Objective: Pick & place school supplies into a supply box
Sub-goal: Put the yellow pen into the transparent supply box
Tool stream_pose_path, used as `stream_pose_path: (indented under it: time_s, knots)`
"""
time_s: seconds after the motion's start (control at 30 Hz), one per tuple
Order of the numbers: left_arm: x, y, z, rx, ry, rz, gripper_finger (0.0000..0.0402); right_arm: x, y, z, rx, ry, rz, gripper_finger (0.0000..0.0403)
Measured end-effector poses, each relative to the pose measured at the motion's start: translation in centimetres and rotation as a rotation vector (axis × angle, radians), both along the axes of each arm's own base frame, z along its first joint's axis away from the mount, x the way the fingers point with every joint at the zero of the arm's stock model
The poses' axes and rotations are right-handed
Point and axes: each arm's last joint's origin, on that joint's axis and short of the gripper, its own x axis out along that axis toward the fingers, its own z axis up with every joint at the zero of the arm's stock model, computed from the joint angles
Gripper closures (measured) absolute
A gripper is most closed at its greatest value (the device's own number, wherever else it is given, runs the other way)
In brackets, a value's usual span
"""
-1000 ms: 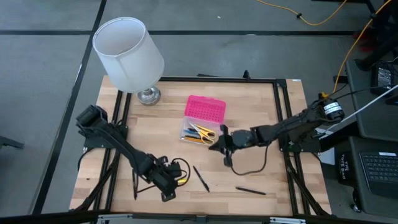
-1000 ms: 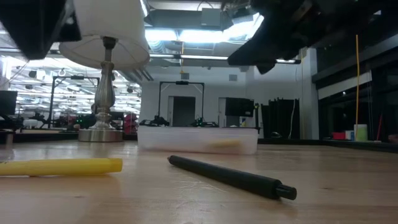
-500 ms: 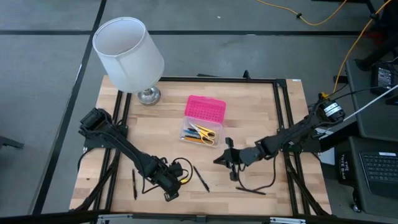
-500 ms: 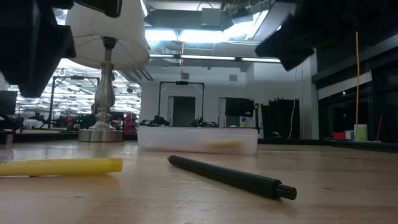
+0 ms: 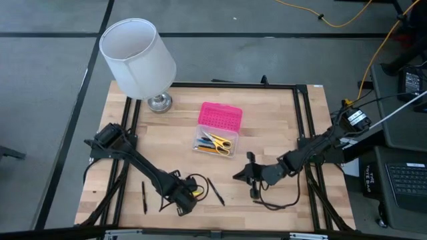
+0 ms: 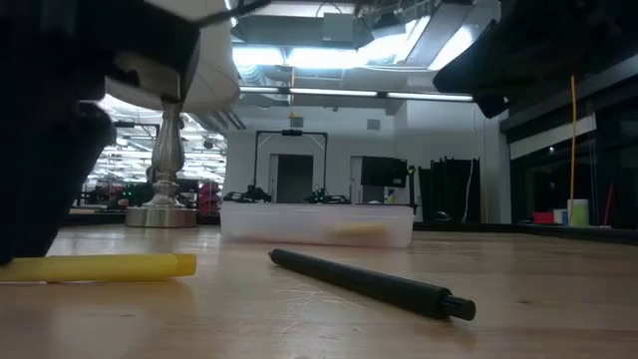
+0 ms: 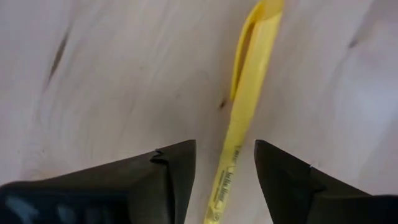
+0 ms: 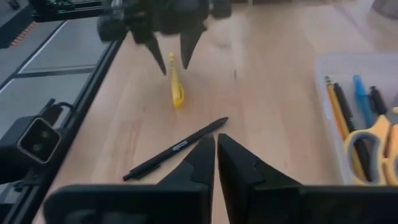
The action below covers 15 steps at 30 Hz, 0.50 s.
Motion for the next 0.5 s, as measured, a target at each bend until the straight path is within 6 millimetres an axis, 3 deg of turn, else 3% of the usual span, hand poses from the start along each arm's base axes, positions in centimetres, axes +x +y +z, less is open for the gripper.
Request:
stream_pose_path:
  time_s: [0.3,0.5]
  knots:
    - [0.14,-0.11,-1.09,0.04,0.025,-0.1,0.0248,-0.28,0.42,0.01,-0.012,-0.008,-0.007,0.0376]
    - [0.03,-0.18,-1.17,0.045,0.034,-0.161,0.0274,-0.27,0.38,0.02,-0.017,-0.011,-0.017,0.0375]
